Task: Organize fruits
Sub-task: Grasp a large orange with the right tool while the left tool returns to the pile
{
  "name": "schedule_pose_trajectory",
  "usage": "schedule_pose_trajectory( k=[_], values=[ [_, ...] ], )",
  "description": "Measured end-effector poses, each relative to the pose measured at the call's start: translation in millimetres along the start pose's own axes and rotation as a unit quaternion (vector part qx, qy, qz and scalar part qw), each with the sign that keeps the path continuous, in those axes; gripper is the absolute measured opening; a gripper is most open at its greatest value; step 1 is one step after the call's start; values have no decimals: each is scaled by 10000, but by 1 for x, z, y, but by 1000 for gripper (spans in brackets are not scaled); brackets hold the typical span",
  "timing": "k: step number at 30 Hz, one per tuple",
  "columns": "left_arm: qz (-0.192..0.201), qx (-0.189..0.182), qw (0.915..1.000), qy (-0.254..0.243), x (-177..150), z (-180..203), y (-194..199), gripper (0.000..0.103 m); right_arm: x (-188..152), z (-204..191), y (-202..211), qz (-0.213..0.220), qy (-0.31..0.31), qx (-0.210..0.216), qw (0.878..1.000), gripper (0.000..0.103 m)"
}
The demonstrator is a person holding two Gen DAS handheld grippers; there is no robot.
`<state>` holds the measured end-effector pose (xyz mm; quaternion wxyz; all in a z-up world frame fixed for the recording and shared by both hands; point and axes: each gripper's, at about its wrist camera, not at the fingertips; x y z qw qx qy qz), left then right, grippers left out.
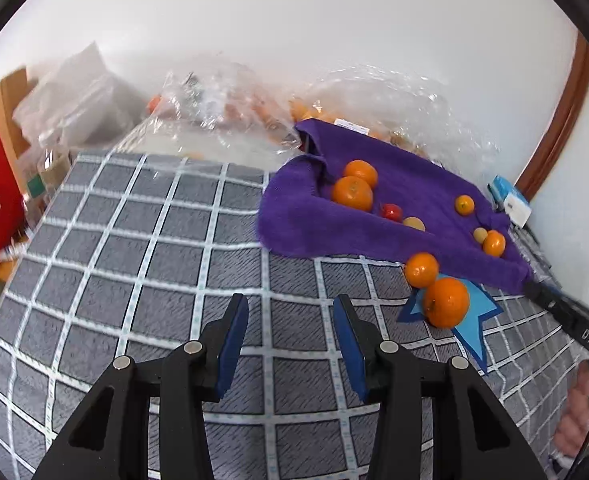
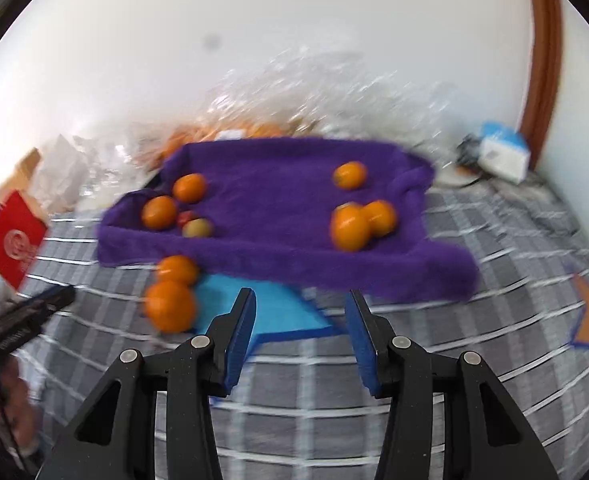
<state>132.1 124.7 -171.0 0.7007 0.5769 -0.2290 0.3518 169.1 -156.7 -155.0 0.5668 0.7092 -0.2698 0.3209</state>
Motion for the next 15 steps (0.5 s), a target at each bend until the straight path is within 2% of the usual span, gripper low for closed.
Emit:
schedule_pose_trajectory(
  k=[4, 8, 12, 15],
  values=[
    [-216, 24, 9989, 417, -4, -17, -7, 45, -5, -29, -4, -15, 219, 98, 9997, 47],
    [-207, 45, 9974, 696, -7, -27, -7, 47, -11, -58, -13, -84, 440, 301, 9985, 47],
    [-144, 270, 9978, 581, -11, -23, -8, 47, -12, -79, -20, -91, 568, 434, 9974, 49],
    [-86, 411, 9984, 386, -12, -17, -8, 47, -13, -92, -33, -208, 711, 368, 9966, 49]
  ],
)
Point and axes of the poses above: each gripper's, at about its wrist camera, not at the fingertips, and y roughly against the way its jaws point, z to its right, x to its top, and after that the axes turned 5 degrees about z, right-handed
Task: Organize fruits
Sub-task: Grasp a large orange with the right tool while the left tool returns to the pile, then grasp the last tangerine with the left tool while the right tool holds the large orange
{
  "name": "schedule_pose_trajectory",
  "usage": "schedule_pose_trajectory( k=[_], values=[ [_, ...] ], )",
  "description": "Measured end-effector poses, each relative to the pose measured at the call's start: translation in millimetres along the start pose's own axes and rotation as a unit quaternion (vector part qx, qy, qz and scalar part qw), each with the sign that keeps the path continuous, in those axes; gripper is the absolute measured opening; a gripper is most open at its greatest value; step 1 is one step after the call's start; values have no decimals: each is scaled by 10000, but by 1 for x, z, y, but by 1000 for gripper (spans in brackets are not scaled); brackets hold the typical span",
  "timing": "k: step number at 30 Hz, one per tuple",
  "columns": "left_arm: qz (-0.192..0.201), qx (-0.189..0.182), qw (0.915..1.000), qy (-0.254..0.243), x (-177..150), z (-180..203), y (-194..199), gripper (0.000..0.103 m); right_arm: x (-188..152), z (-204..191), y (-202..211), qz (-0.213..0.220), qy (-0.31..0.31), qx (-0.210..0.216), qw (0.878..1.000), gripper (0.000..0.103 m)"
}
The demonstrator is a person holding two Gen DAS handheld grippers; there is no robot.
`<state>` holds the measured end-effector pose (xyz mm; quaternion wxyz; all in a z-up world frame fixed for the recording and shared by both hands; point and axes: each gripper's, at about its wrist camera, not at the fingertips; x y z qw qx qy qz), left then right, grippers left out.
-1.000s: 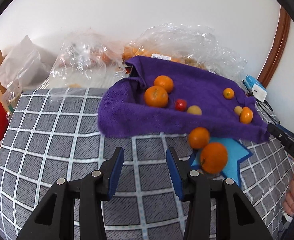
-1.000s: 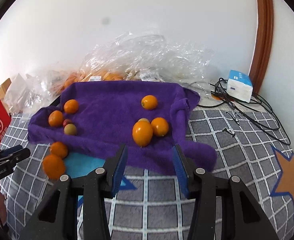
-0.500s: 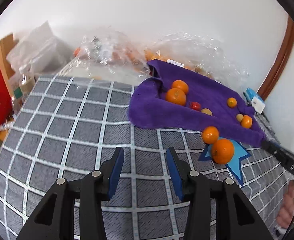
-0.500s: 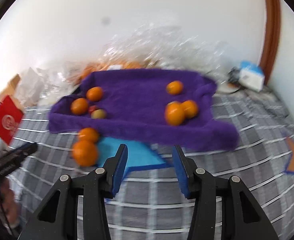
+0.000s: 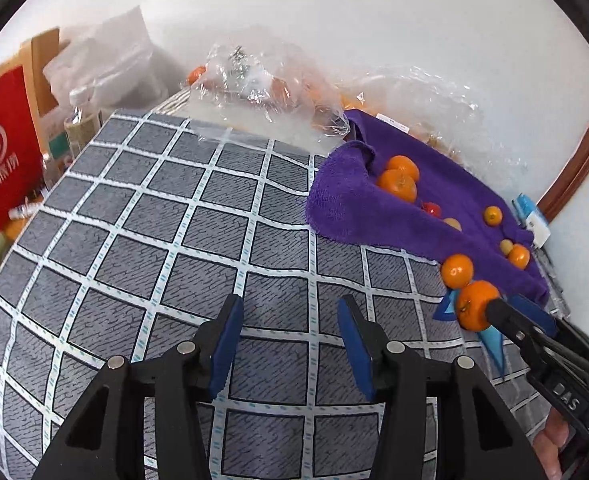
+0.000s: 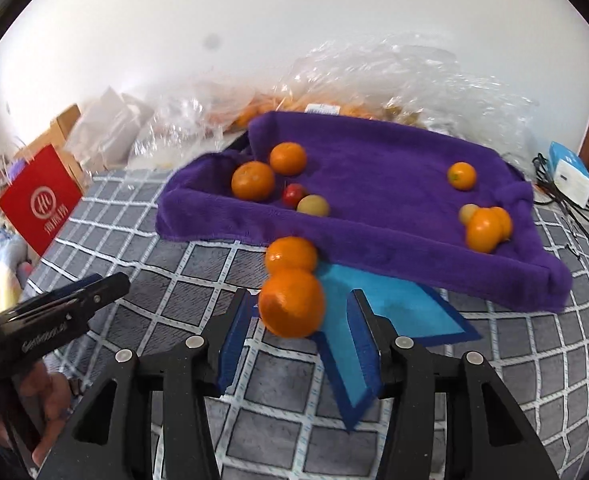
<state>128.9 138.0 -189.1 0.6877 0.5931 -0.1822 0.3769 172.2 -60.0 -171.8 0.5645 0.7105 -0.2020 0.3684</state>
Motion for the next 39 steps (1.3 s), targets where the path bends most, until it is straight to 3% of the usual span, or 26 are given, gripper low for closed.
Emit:
schedule_pose_trajectory(
  k=[5, 8, 14, 19, 27, 32, 35, 39],
  values=[
    [-5, -91, 9999, 58, 2, -4, -1, 47, 0, -8, -24, -142, 183, -122, 9997, 49],
    [-7, -165, 9997, 162, 3, -7, -1, 47, -4, -8, -36, -334, 233, -140, 9991, 42],
    [9, -95, 10000, 19, 2, -1, -2, 47, -3, 10, -11, -14, 122, -1, 9999, 41],
    [-43, -66, 9998, -175, 2, 4, -5, 52, -7, 44, 17, 284, 330, -163, 9989, 41],
    [-30, -97, 9997, -233, 2, 7, -4, 51, -22, 116, 21, 210, 110, -449, 9987, 41],
    [-297, -349, 9978, -484, 3, 34, -4, 51, -31, 142, 22, 238, -269, -335, 9988, 41],
    [-320, -775, 9943, -658, 9, 64, -1, 51, -31, 150, 20, 218, -482, -327, 9981, 41],
    [-278, -887, 9886, -1183, 18, 116, -7, 53, -32, 151, 23, 333, -491, -518, 9969, 41]
  ],
)
Point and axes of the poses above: each gripper's, at about its wrist camera, not at the fingertips, and y roughly against the way its jaws point, z to its right, x to its top, and after that the axes turned 5 degrees about z, right-handed
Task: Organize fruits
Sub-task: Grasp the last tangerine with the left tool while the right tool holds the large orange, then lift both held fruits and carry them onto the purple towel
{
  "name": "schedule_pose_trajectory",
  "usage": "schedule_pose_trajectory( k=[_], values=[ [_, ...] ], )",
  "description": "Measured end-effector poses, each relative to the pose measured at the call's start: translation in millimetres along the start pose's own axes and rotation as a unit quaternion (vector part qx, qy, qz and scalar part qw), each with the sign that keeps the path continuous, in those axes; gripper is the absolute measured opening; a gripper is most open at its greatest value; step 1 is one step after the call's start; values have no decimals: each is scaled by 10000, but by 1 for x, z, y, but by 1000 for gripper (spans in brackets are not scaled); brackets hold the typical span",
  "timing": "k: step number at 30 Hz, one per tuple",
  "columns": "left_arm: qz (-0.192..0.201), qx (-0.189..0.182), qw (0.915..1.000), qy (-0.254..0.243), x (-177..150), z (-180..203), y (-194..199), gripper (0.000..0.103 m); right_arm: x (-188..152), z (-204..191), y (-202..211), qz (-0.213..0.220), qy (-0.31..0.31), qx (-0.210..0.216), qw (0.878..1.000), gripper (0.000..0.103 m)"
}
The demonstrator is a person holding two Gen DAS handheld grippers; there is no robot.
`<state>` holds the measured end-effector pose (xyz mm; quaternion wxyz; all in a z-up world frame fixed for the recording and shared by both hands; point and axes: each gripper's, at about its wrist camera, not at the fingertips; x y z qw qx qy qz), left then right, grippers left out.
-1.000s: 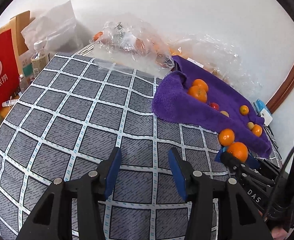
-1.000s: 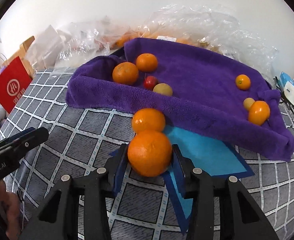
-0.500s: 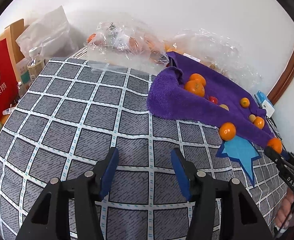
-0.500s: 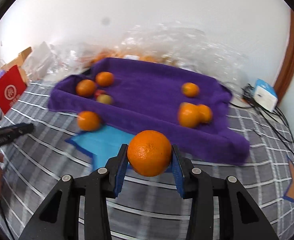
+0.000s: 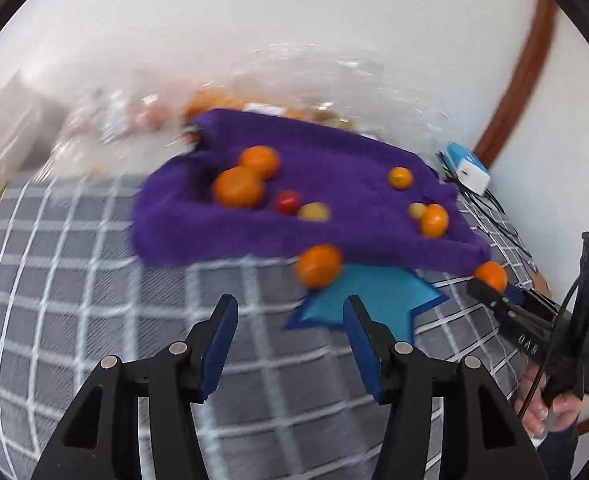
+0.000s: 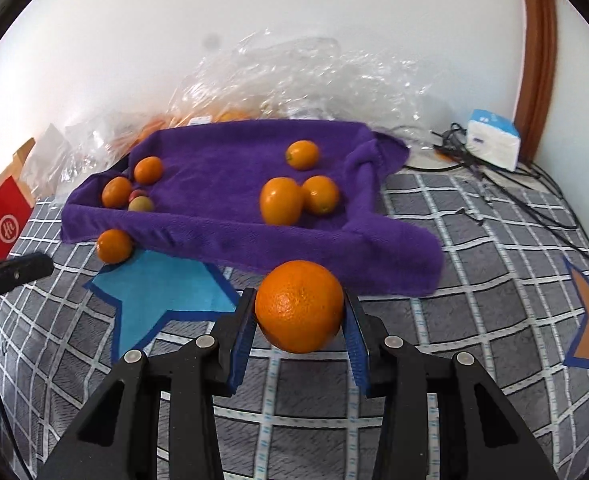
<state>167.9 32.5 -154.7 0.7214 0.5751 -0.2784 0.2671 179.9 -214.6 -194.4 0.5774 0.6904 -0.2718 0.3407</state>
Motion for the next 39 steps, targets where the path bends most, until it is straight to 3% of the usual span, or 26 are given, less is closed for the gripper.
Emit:
schedule_pose_trajectory(
  k=[5, 11, 12, 13, 18, 30, 36, 39],
  values=[
    [-276, 315, 9991, -49, 9, 22, -35, 53, -2, 9, -4, -113, -205, -63, 9997, 41],
    [-119, 441, 9990, -34, 7, 24, -56, 52, -3, 11, -6, -135, -285, 12, 9995, 41],
    [-43, 448, 9990, -33, 4, 23, -58, 49, -4, 10, -6, -128, -275, 27, 9995, 41],
    [5, 440, 9990, -16, 3, 21, -58, 36, -3, 10, -7, -128, -272, 42, 9995, 41],
    [355, 61, 9992, 200, 3, 13, -45, 33, -3, 12, -7, -58, -336, 123, 9993, 41],
    [982, -276, 9927, 649, 14, -3, -18, 33, -3, 14, 2, 224, -426, 221, 9986, 41],
    [1195, -222, 9891, 831, 21, -14, -10, 33, -3, 17, 2, 222, -525, 295, 9979, 41],
    [1436, 86, 9869, 732, 24, -20, -2, 33, -3, 18, 3, 224, -548, 334, 9977, 41]
  ],
)
Point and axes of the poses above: each gripper's, at about its wrist camera, not at the fingertips, and y roughly against the way its jaws point, z to its right, x to its top, and after that the axes turned 5 degrees about z, right-handed
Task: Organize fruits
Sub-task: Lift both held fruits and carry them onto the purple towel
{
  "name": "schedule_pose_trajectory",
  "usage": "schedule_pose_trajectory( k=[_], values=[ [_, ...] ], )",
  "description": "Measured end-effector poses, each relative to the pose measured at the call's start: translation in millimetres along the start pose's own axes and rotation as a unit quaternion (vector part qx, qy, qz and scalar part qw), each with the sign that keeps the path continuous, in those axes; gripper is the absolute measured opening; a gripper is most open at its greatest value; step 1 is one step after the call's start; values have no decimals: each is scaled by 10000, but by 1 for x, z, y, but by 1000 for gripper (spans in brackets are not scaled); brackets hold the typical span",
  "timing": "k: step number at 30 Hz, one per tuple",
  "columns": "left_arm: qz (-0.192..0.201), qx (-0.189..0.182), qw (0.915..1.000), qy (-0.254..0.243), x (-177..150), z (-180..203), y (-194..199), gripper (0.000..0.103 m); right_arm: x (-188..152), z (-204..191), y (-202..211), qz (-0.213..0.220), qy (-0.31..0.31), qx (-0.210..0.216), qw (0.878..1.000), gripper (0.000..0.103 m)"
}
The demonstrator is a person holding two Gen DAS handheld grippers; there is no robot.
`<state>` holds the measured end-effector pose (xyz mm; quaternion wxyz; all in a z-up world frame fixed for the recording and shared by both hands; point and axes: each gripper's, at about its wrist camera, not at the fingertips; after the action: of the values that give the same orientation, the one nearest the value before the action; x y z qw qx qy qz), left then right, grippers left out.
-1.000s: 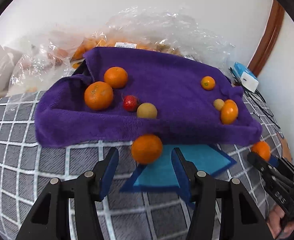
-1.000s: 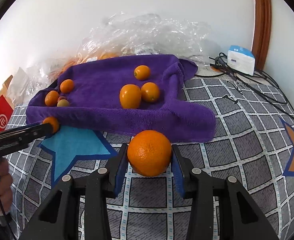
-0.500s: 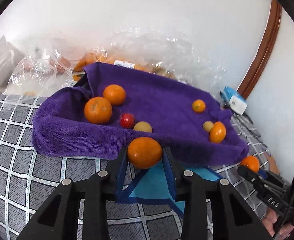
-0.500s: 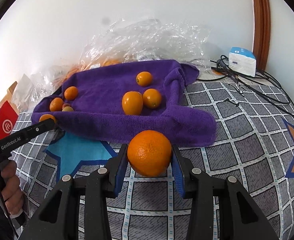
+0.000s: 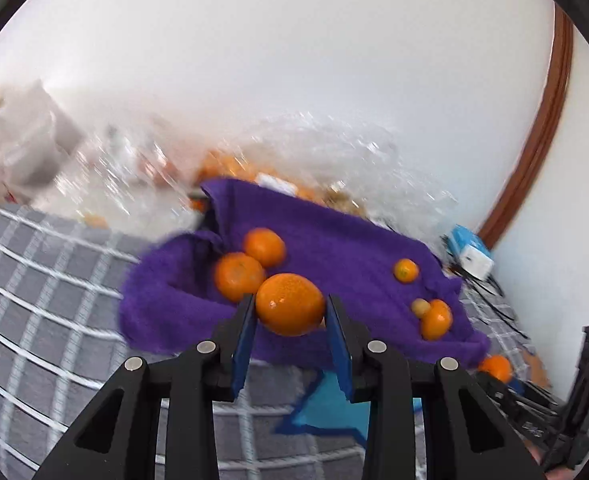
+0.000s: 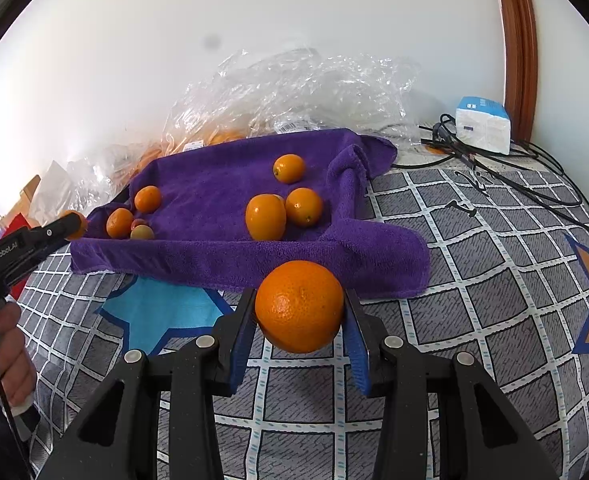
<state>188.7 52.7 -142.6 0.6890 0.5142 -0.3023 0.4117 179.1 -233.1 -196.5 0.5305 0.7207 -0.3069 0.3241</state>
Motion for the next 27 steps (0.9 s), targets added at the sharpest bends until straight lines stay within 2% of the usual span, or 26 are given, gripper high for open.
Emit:
schedule_pose_trajectory(
  k=[7, 9, 15, 21, 27],
  values=[
    [94, 105, 9995, 281, 11, -20, 4, 33, 14, -2, 2, -82, -30, -4, 10000, 41],
    [122, 105, 9992, 365, 13, -25, 4, 33, 24, -4, 6, 113, 46, -5, 9999, 41],
    [135, 228, 9986, 455, 15, -32, 3, 33, 64, -10, 9, 330, 177, 11, 9993, 41],
    [356, 449, 9980, 265, 27, -26, 13, 33, 102, -8, 5, 437, 194, -63, 9988, 41],
    [273, 304, 9991, 146, 61, -13, 15, 33, 127, -3, -13, 438, 186, -73, 9988, 41]
  ],
)
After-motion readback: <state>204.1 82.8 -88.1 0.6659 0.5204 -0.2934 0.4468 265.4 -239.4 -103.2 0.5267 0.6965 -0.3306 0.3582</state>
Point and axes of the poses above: each gripper's, at about its wrist camera, not at the fingertips, and y roughly against the way its jaws point, z to its right, x to its top, and after that the axes turned 5 degrees about z, right-handed
